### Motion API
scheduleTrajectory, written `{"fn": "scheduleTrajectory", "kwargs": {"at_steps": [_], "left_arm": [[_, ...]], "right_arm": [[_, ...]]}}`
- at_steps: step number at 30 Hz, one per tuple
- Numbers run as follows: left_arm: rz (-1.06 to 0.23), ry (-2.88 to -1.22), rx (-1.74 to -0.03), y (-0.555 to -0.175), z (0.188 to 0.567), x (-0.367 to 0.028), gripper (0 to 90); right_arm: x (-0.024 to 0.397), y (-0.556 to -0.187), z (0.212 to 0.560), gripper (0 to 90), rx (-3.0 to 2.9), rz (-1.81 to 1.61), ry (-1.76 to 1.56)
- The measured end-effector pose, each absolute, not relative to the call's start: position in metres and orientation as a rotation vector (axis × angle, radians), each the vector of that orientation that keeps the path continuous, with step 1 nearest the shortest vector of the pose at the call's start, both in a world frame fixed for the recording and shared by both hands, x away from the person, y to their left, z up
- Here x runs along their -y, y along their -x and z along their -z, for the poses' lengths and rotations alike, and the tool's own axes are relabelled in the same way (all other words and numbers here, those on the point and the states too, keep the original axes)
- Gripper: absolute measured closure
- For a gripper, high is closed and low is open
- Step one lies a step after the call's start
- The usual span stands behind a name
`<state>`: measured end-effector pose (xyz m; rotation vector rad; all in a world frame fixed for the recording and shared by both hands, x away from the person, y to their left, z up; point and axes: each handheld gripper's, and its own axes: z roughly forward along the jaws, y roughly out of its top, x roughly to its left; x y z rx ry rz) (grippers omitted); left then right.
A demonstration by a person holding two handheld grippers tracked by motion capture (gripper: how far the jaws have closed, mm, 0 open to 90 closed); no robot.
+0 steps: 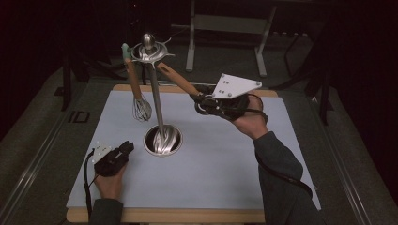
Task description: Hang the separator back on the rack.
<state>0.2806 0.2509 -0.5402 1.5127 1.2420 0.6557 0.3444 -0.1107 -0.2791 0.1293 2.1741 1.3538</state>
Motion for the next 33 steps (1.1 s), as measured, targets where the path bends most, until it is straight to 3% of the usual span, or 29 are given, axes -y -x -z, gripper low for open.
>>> {"fn": "scheduleTrajectory", "kwargs": {"at_steps": [33], "left_arm": [[-0.657,-1.517,-1.239,-0.2807,0.5402,-0.2507,74.6]], "right_arm": [[0.1027,-0.3368,0.2748,71.1,-2.153,-1.398,-0.095]]}}
